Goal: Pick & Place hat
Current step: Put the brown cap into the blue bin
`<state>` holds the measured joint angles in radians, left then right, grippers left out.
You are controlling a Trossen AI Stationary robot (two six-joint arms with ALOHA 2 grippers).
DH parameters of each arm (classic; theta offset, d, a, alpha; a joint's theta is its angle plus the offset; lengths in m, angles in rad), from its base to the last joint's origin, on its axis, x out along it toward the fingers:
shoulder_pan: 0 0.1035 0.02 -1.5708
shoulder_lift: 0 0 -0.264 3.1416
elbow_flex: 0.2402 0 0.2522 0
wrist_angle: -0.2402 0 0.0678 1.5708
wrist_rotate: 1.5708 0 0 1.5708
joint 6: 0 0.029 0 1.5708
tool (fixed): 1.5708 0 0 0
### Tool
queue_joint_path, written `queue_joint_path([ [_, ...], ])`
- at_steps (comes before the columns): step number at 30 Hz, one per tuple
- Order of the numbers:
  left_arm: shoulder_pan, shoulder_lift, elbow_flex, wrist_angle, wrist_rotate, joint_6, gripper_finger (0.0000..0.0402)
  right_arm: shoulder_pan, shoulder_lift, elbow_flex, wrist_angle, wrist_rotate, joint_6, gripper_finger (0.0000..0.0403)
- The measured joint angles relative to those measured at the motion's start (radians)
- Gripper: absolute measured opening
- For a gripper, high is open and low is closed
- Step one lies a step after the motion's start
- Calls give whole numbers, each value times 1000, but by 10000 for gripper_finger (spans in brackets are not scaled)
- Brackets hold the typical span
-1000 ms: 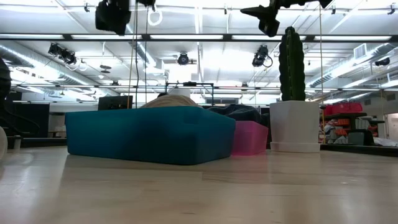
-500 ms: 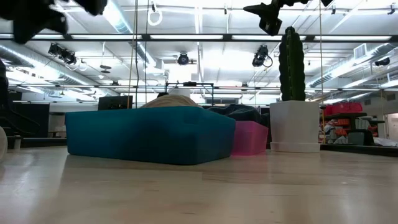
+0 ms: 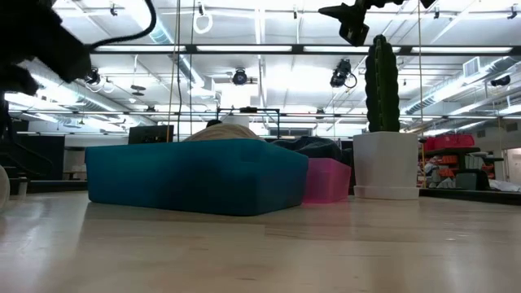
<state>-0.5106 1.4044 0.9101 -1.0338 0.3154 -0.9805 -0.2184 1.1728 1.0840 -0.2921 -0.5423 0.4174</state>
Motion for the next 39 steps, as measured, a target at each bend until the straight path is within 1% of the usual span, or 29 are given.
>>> queue_joint_path([
  [3,0,0,-35,51,9,1,226,0,0,0,0,0,9,269],
  [11,0,0,-109,60,14,-3,226,0,0,0,2,12,19,269],
  [16,3,0,-144,151,51,-2,219,0,0,0,8,30,22,269],
  [18,3,0,-149,174,55,-1,205,0,0,0,9,31,28,269],
  [21,3,0,-149,175,55,6,167,0,0,0,8,31,31,269],
  [24,3,0,-149,175,64,8,111,0,0,0,10,31,36,269],
  [28,3,-4,-149,178,101,23,24,0,0,0,13,31,37,269],
  [29,3,-9,-148,179,104,23,17,0,0,0,13,31,37,269],
  [34,2,-58,-139,158,99,-7,15,0,0,0,14,31,45,269],
  [39,3,-120,-46,48,68,1,14,0,0,0,14,31,45,269],
])
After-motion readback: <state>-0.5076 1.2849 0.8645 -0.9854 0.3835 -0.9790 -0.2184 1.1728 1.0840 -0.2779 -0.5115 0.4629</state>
